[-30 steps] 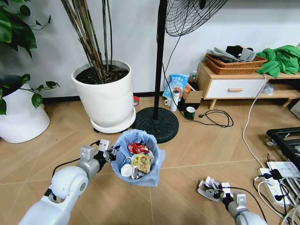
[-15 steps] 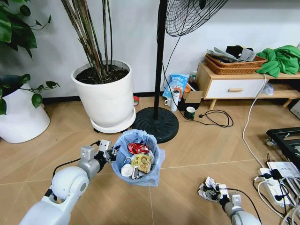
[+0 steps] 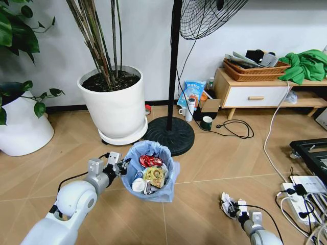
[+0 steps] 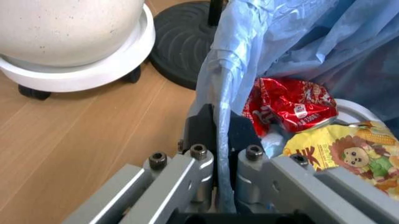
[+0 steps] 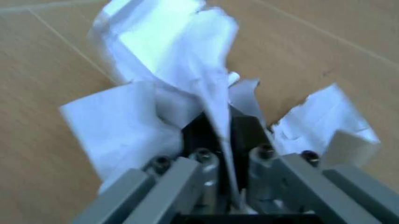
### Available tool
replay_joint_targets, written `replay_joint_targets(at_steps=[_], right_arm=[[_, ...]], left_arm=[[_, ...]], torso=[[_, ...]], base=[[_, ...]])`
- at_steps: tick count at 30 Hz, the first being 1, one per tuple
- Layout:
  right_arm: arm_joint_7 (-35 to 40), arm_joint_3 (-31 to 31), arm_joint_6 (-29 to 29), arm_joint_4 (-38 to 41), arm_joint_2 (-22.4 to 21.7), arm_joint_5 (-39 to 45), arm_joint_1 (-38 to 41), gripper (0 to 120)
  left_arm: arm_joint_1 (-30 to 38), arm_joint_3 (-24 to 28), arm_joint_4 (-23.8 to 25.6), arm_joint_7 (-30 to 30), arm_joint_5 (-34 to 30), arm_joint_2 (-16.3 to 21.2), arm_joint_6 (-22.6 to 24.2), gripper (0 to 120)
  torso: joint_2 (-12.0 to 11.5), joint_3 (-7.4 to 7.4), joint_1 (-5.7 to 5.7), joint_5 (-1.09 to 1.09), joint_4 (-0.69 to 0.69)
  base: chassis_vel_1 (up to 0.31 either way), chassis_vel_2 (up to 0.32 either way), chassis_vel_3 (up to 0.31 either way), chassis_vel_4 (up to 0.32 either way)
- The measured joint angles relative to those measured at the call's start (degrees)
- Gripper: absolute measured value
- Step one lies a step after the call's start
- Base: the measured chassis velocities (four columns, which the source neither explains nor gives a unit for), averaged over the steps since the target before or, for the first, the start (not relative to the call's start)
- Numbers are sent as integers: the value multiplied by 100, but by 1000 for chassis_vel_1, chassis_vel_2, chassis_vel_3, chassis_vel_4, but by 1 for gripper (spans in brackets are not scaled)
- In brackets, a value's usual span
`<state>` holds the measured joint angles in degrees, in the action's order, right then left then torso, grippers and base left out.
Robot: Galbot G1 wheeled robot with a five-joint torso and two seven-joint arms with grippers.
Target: Pick up the trash bin and place the garbage on the floor into it.
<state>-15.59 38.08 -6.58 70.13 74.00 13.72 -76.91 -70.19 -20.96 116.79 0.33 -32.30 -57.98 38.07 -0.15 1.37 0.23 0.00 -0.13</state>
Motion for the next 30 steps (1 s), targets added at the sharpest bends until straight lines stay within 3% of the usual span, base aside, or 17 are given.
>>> replay_joint_targets(at_steps=[10, 13, 16, 18, 24, 30], right_arm=[[8, 118, -48, 1081, -136, 118, -105, 0], [-37, 116, -63, 1468, -265, 132, -73, 0], [-67, 9, -198, 1984, -485, 307, -11, 0], [-65, -204, -456, 2584, -760, 656, 187, 0], [46, -792, -877, 3347, -1311, 1252, 951, 0], [160, -1432, -1310, 3877, -1534, 1839, 1849, 0]], left_arm=[[236, 99, -158, 12, -109, 125, 18, 0], [349, 125, -257, 41, -170, 167, 20, 0], [459, 175, -377, 74, -185, 173, 20, 0], [586, 250, -507, 80, -267, 146, 24, 0], [1008, 483, -815, 63, -434, 93, 70, 0], [1467, 749, -1111, 67, -603, 100, 112, 0]], torso=[[0, 0, 0, -6, 0], [0, 0, 0, 0, -1], [0, 0, 0, -8, -1], [0, 0, 0, -6, 0], [0, 0, 0, -7, 0], [0, 0, 0, -5, 0]], base=[[0, 0, 0, 0], [0, 0, 0, 0], [0, 0, 0, 0], [0, 0, 0, 0], [0, 0, 0, 0], [0, 0, 0, 0]])
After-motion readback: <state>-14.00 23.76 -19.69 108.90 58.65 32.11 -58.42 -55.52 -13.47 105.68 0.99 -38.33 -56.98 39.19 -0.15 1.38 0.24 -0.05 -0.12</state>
